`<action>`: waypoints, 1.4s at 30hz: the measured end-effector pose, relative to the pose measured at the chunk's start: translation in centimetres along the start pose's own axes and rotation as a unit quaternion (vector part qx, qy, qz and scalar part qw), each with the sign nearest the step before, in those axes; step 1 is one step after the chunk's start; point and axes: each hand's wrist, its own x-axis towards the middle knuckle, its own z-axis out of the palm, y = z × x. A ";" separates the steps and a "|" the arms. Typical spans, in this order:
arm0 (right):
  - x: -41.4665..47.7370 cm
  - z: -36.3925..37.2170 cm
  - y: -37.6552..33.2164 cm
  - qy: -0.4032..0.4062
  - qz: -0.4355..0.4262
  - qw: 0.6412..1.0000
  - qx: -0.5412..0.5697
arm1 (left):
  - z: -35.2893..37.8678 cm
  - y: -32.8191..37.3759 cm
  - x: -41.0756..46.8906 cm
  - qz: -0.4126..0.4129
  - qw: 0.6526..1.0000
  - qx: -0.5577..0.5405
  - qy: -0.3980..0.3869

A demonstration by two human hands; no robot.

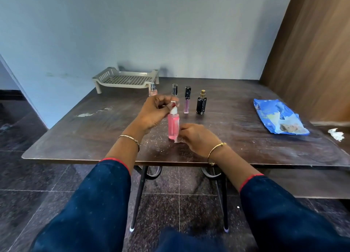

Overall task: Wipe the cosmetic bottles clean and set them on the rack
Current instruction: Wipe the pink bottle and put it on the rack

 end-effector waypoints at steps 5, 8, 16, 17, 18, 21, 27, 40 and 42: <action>0.9 -2.9 0.6 0.179 0.041 0.981 0.058 | -0.3 -0.1 -0.4 -0.009 1.000 -0.023 0.008; 1.5 -3.1 -0.4 0.190 0.028 0.981 0.026 | 0.5 -0.1 -0.8 -0.021 0.997 -0.066 0.025; -0.5 -1.0 -1.3 0.168 0.004 0.985 -0.049 | 0.4 -0.2 -1.0 -0.036 0.984 -0.151 0.089; -0.8 -1.0 -1.4 0.159 0.001 0.986 -0.052 | 0.1 0.0 -0.9 -0.038 0.982 -0.155 0.097; -1.0 -0.8 -1.4 0.148 -0.004 0.988 -0.053 | -0.2 0.2 -0.8 -0.038 0.983 -0.151 0.102; -1.3 -0.5 -1.1 0.103 -0.012 0.993 -0.061 | -0.9 0.5 -0.7 -0.031 0.983 -0.132 0.125; -1.0 -0.4 -0.5 0.136 0.074 0.987 0.050 | -3.5 1.3 -0.7 -0.024 0.978 -0.122 0.165; 7.9 -1.3 -1.0 0.193 0.171 0.932 0.256 | -11.6 5.9 8.0 0.018 0.948 0.089 0.304; 8.8 -1.1 -0.5 0.201 0.191 0.921 0.275 | -12.6 5.9 10.1 0.018 0.942 0.108 0.319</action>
